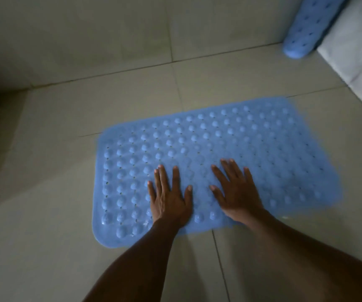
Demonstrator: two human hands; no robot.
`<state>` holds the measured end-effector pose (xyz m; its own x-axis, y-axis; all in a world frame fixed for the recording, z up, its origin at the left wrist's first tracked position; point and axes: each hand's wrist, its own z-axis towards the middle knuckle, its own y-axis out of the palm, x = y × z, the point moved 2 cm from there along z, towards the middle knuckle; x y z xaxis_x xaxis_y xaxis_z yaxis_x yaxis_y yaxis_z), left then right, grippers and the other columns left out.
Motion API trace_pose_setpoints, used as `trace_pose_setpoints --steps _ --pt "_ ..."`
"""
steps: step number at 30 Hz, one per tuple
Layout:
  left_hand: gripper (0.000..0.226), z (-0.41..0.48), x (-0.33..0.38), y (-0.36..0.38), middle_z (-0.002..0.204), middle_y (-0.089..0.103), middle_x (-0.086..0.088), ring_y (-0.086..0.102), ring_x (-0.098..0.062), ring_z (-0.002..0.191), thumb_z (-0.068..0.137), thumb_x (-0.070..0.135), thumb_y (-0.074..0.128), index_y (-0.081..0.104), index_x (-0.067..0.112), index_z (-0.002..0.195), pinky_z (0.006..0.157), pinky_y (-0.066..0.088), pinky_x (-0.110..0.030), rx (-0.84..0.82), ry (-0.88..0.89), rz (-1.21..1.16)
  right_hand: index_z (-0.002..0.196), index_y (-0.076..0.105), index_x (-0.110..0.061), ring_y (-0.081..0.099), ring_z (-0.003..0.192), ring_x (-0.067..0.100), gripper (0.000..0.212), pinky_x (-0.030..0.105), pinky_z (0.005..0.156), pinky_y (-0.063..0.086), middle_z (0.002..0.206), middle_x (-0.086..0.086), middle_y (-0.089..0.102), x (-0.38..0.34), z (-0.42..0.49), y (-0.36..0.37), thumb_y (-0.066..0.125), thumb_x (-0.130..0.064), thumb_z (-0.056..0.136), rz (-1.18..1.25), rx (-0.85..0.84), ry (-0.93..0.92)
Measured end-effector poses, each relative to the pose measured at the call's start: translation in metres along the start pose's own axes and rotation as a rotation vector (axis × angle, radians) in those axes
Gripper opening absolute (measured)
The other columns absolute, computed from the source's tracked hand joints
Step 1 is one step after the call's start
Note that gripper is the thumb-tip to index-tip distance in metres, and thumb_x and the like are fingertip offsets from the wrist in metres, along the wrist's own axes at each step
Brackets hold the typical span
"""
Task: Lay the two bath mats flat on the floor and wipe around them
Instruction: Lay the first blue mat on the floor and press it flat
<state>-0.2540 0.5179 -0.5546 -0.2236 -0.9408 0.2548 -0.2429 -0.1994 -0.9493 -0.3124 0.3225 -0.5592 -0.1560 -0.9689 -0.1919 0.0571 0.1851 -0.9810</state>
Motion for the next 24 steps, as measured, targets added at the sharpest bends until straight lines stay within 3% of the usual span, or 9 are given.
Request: trace_pose_setpoints --steps 5,10,14,18,21,24 --pt "0.076 0.014 0.055 -0.001 0.17 -0.016 -0.005 -0.021 -0.028 0.154 0.094 0.063 0.009 0.0 0.03 0.163 0.124 -0.012 -0.051 0.0 0.155 0.063 0.145 0.051 -0.015 0.042 0.142 0.034 0.063 0.059 0.111 0.035 0.153 0.016 0.045 0.103 -0.021 -0.037 0.037 -0.05 0.094 -0.123 0.036 0.182" --pt "0.075 0.03 0.12 -0.001 0.17 -0.015 -0.004 -0.022 -0.028 0.154 0.096 0.062 0.007 -0.003 0.029 0.162 0.125 -0.011 -0.05 -0.017 0.255 0.063 0.148 0.045 -0.013 0.036 0.145 0.035 0.066 0.058 0.113 0.032 0.155 0.016 0.041 0.167 -0.006 -0.061 0.031 -0.05 0.095 -0.166 -0.003 0.241" --pt "0.07 0.029 0.159 0.02 0.17 -0.012 -0.002 -0.022 -0.027 0.154 0.101 0.059 0.016 0.0 0.03 0.162 0.125 -0.009 -0.05 -0.058 0.335 0.064 0.142 0.049 -0.009 0.04 0.142 0.035 0.063 0.053 0.113 0.035 0.15 0.019 0.046 0.185 0.001 -0.055 0.031 -0.048 0.095 -0.1 0.015 0.223" --pt "0.067 0.019 0.17 0.042 0.171 -0.007 0.001 -0.018 -0.024 0.155 0.102 0.056 0.021 0.005 0.032 0.162 0.125 -0.006 -0.049 -0.019 0.276 0.053 0.133 0.054 -0.012 0.044 0.135 0.036 0.052 0.051 0.111 0.036 0.141 0.016 0.049 0.189 0.001 -0.049 0.046 -0.042 0.092 -0.026 0.105 0.198" --pt "0.064 0.015 0.171 0.038 0.168 0.02 -0.004 0.003 -0.027 0.157 0.1 0.051 0.032 0.025 0.028 0.16 0.125 0.005 -0.051 0.029 0.275 0.04 0.122 0.062 -0.016 0.052 0.12 0.037 0.039 0.047 0.102 0.04 0.125 0.014 0.054 0.188 -0.003 -0.054 0.051 -0.036 0.09 -0.01 0.188 0.165" --pt "0.057 0.013 0.174 0.032 0.14 0.052 -0.009 0.034 -0.034 0.146 0.096 0.043 0.042 0.05 0.016 0.146 0.121 0.019 -0.058 0.09 0.301 0.008 0.118 0.065 -0.023 0.053 0.117 0.035 0.035 0.046 0.096 0.038 0.12 0.01 0.057 0.187 -0.005 -0.057 0.051 -0.037 0.09 -0.061 0.158 0.19"
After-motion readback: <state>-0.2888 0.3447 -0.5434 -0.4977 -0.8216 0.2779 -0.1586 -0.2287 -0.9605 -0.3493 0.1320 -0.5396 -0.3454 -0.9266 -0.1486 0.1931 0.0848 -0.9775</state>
